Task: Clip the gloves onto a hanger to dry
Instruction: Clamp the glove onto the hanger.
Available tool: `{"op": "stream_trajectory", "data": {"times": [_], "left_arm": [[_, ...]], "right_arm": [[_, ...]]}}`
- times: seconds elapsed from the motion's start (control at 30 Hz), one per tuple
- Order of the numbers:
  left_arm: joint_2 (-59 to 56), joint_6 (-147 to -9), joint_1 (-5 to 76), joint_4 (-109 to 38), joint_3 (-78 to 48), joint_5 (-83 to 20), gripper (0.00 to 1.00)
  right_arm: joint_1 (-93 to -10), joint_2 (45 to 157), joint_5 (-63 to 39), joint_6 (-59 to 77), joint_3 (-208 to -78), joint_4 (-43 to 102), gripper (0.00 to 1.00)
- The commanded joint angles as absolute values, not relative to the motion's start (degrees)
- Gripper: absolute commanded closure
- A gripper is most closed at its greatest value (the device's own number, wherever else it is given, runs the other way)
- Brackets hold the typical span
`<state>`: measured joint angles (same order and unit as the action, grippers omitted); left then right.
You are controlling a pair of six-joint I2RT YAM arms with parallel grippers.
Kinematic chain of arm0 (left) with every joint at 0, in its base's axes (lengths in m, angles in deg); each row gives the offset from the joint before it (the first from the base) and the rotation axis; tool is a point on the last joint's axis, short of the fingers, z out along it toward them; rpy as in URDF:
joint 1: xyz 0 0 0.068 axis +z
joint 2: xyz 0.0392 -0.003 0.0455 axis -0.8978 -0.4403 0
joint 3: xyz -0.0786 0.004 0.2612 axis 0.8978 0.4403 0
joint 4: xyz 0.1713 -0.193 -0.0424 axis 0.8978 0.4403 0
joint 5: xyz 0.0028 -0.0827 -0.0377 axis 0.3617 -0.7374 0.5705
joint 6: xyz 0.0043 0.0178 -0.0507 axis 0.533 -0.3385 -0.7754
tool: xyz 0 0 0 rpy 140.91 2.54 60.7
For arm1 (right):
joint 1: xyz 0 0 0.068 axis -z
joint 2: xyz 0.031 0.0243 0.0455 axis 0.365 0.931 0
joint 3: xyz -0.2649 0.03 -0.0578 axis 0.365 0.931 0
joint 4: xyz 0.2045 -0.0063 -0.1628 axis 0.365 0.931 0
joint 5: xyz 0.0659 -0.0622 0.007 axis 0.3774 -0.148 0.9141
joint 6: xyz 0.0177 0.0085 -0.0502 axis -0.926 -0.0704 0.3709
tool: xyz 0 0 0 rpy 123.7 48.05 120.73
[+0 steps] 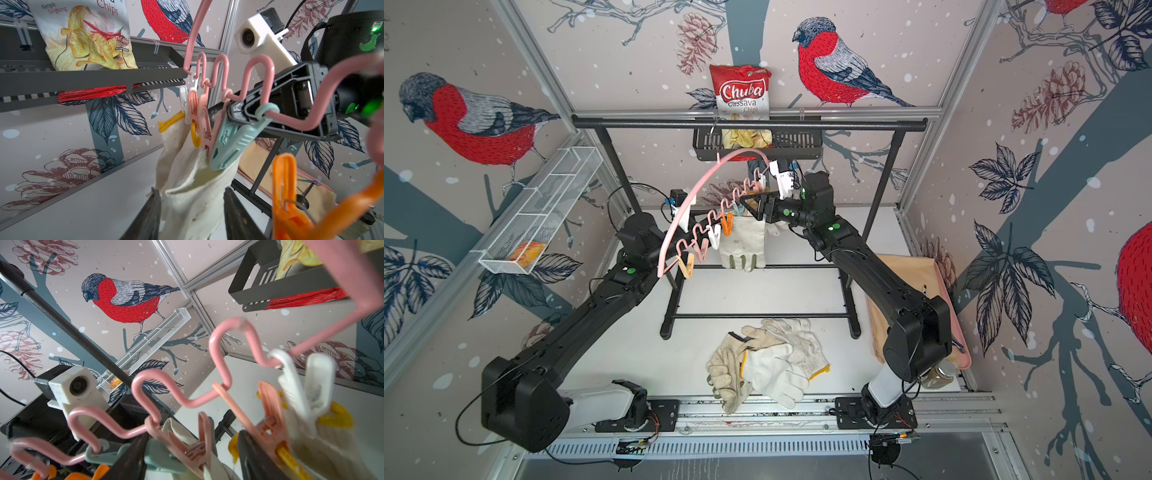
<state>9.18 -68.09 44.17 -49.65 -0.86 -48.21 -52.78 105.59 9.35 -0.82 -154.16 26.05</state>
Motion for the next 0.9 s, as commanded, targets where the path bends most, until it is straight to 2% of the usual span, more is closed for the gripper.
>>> {"op": "stream_trajectory", "data": {"times": [0.0,0.03,0.33,0.57,0.73,0.87], "left_arm": [[10.4,-68.5,44.2,-53.6,0.1,-45.3,0.15],[10.8,-68.5,44.3,-53.7,0.4,-44.9,0.02],[15.3,-69.8,45.1,-54.8,4.1,-37.2,0.01],[19.4,-79.4,45.4,-55.5,5.9,-21.7,0.01],[24.7,-83.9,45.4,-58.2,9.4,-14.6,0.01],[29.4,-80.3,45.5,-60.9,13.6,-17.5,0.01]], "right_arm": [[-52.7,104.0,5.6,-0.7,-153.3,26.5,0.31],[-52.6,103.5,5.0,-0.6,-153.1,26.8,0.31],[-53.3,97.6,-3.2,0.7,-149.2,29.3,0.32],[-54.3,92.7,-8.3,1.5,-146.9,31.6,0.34],[-56.7,89.0,-11.4,0.6,-144.7,32.4,0.45],[-60.9,88.5,-13.9,0.7,-144.3,34.6,0.52]]}}
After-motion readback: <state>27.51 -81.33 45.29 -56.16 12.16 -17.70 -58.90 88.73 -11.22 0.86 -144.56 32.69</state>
